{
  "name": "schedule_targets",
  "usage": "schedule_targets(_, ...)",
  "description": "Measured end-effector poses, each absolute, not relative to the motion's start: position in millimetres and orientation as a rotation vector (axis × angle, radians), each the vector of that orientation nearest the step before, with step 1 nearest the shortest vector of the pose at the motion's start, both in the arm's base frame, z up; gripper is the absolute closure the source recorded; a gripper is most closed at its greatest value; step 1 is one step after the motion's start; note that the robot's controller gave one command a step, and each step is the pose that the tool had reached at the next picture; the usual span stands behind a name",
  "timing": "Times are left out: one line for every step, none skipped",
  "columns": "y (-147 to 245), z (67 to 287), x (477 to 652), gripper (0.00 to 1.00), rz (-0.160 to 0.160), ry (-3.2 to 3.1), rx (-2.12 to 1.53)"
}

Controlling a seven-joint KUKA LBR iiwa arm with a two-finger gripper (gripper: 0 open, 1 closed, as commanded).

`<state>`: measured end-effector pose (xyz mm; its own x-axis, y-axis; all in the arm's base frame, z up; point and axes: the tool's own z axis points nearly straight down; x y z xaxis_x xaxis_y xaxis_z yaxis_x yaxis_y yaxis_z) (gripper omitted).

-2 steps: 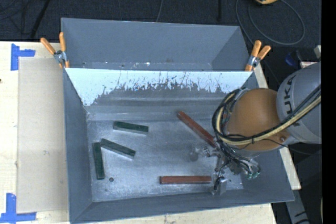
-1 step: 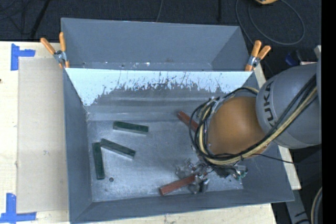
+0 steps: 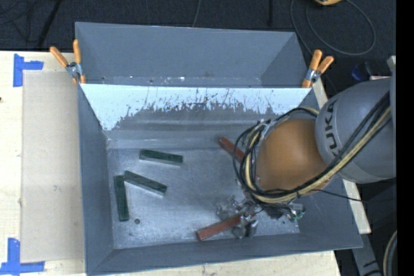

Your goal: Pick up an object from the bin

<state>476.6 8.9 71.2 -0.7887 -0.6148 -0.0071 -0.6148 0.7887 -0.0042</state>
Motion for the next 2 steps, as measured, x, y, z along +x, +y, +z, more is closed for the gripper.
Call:
schedule_targets(-25.2,195.3,523.9,1.00,0.001,2.990,-0.964)
schedule_targets(-25.2,195.2,523.9,1.00,0.001,2.990,-0.964)
